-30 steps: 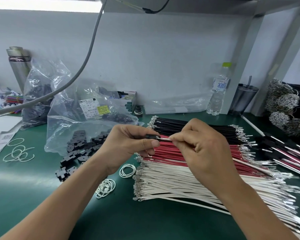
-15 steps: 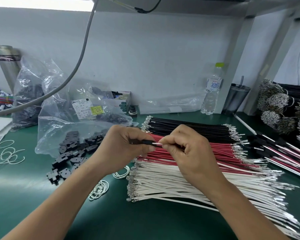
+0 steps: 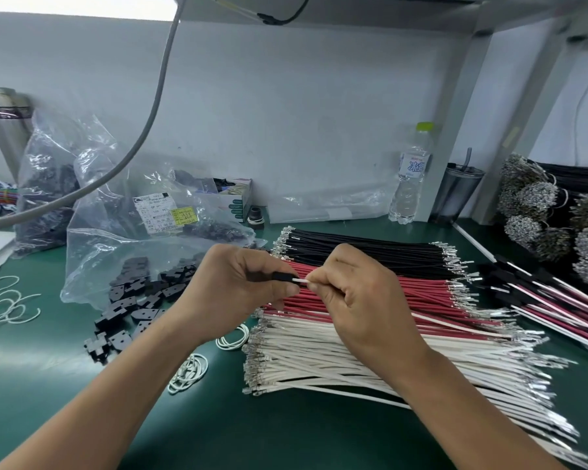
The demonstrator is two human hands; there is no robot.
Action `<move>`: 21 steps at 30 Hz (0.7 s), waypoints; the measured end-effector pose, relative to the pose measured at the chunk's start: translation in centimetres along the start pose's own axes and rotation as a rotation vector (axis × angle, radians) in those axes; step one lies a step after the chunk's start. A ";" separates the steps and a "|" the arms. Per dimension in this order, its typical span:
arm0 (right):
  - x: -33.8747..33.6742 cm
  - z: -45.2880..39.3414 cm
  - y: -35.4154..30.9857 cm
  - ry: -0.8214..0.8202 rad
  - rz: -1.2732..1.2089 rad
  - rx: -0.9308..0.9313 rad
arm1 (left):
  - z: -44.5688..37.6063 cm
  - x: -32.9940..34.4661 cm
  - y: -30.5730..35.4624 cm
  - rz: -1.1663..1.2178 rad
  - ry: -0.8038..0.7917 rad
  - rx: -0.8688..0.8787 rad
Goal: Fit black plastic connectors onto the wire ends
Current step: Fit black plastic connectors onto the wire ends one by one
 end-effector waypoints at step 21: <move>-9.6 -4.2 4.2 0.661 -0.294 0.253 | -1.0 -4.2 -1.0 -0.156 0.380 0.007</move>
Point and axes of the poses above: each hand's wrist, its own z-axis away from the middle knuckle, its own x-axis out of the palm, y = z × x, the point moved 2 cm from there along -z, towards the middle knuckle, and after that the axes turned 11 degrees about z, right-handed, at the moved point
